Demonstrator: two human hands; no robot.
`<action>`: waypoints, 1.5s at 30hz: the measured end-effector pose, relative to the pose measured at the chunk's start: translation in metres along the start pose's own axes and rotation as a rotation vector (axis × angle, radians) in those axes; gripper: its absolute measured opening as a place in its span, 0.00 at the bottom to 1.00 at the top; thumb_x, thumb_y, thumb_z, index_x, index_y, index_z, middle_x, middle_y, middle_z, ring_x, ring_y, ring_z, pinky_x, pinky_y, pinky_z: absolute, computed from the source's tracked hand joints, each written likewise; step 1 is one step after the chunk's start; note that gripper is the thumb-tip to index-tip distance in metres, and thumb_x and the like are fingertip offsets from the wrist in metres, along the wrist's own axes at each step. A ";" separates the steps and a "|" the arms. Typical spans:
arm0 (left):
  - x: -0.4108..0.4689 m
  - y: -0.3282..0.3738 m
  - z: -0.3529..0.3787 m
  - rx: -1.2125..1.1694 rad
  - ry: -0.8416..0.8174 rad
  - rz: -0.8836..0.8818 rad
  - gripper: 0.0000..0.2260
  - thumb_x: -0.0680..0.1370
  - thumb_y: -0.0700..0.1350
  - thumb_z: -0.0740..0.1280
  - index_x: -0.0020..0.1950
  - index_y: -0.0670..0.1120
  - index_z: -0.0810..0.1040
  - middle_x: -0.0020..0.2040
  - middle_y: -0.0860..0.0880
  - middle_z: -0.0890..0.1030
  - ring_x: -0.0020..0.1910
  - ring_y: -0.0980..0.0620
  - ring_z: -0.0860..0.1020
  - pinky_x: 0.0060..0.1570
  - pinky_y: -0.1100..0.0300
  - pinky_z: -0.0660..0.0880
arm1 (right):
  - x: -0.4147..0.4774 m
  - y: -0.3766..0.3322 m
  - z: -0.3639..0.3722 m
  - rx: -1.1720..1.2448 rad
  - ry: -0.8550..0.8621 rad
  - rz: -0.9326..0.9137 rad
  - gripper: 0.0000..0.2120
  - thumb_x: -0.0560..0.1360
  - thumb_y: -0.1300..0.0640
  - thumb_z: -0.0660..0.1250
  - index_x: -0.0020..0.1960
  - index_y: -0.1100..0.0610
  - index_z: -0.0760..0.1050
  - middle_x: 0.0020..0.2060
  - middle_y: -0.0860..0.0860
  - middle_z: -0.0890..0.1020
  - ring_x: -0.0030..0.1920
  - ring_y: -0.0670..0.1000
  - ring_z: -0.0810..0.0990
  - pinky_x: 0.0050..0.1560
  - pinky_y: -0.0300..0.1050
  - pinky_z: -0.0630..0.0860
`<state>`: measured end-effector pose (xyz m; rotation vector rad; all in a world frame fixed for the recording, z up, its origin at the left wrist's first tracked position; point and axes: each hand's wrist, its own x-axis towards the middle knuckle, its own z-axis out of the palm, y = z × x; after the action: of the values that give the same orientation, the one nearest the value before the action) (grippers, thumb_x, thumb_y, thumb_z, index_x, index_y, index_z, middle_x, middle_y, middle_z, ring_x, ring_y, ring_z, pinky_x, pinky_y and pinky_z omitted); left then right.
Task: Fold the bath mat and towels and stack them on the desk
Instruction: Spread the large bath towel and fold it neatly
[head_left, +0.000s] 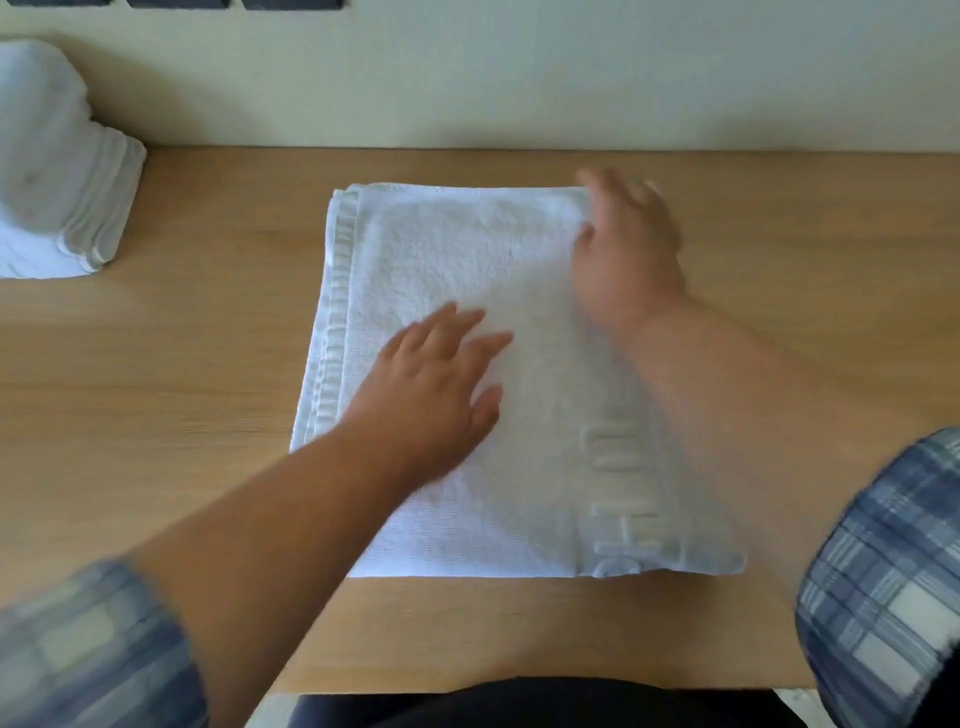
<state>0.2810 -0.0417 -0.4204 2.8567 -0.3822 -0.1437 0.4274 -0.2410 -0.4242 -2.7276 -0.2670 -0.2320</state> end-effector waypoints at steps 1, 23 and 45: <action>0.027 -0.008 0.000 0.024 -0.036 -0.008 0.26 0.79 0.59 0.50 0.77 0.55 0.61 0.79 0.47 0.58 0.78 0.45 0.54 0.75 0.46 0.50 | -0.003 -0.008 0.007 -0.023 -0.108 -0.116 0.23 0.80 0.56 0.56 0.75 0.53 0.66 0.75 0.54 0.66 0.76 0.57 0.60 0.76 0.58 0.53; -0.150 -0.007 0.028 0.264 -0.197 -0.061 0.41 0.80 0.56 0.61 0.76 0.50 0.30 0.78 0.48 0.34 0.77 0.49 0.34 0.74 0.54 0.33 | -0.232 0.053 -0.076 -0.388 -0.695 -0.278 0.48 0.75 0.28 0.52 0.80 0.56 0.36 0.79 0.54 0.37 0.78 0.52 0.34 0.79 0.56 0.45; -0.195 -0.027 -0.070 0.039 -0.410 -0.090 0.19 0.81 0.51 0.59 0.72 0.62 0.65 0.65 0.53 0.78 0.60 0.48 0.77 0.55 0.55 0.72 | -0.288 0.003 -0.150 -0.041 -0.601 0.108 0.17 0.69 0.47 0.73 0.55 0.50 0.76 0.47 0.43 0.77 0.48 0.49 0.78 0.41 0.41 0.69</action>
<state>0.1097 0.0528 -0.3475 2.8721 -0.3345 -0.7534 0.1300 -0.3466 -0.3458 -2.7738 -0.2738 0.6274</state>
